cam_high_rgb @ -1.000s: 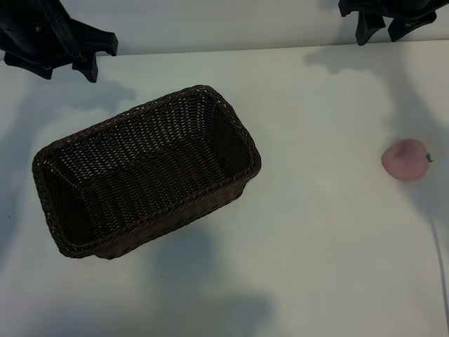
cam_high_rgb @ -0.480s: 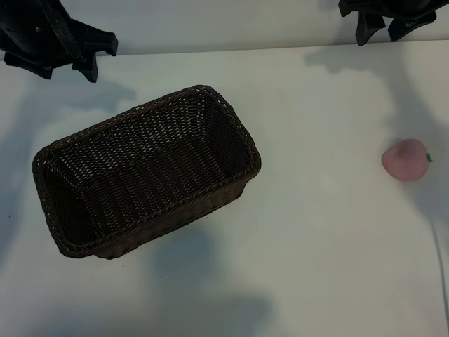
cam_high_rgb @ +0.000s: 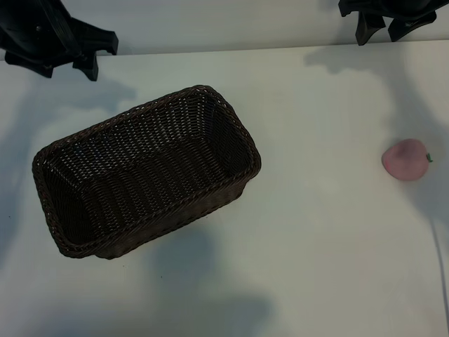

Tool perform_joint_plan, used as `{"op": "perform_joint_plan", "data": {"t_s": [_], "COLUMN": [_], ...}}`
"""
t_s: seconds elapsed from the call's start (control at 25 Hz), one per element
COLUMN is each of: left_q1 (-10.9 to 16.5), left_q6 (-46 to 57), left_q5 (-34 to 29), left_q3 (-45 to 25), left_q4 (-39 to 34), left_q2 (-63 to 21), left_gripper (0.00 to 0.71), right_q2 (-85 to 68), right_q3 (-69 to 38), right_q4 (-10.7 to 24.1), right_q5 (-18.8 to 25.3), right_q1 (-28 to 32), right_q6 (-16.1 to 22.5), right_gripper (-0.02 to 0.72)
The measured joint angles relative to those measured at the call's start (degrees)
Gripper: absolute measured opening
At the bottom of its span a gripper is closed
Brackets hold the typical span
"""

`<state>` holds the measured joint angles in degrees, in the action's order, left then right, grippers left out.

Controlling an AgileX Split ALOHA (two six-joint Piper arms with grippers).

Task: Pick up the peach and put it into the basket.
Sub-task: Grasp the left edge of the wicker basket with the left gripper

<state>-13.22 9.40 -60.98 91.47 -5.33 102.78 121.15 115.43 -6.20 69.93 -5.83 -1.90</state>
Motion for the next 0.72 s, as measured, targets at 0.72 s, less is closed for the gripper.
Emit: {"op": "perform_joint_plan", "data": {"t_s": [0.72], "left_q1": [0.0], "left_q6": [17.2], "left_q5": [8.4], "left_q3": [-33.6], "left_q4": [0.0], "left_q2": [-20.2], "left_gripper": [0.596], "right_q2": [0.0], "right_q3": [0.0], "right_q4": [0.0], "right_q5": [0.0], "right_q1": [0.0], "right_q6": [-0.4], "right_gripper": [0.514]}}
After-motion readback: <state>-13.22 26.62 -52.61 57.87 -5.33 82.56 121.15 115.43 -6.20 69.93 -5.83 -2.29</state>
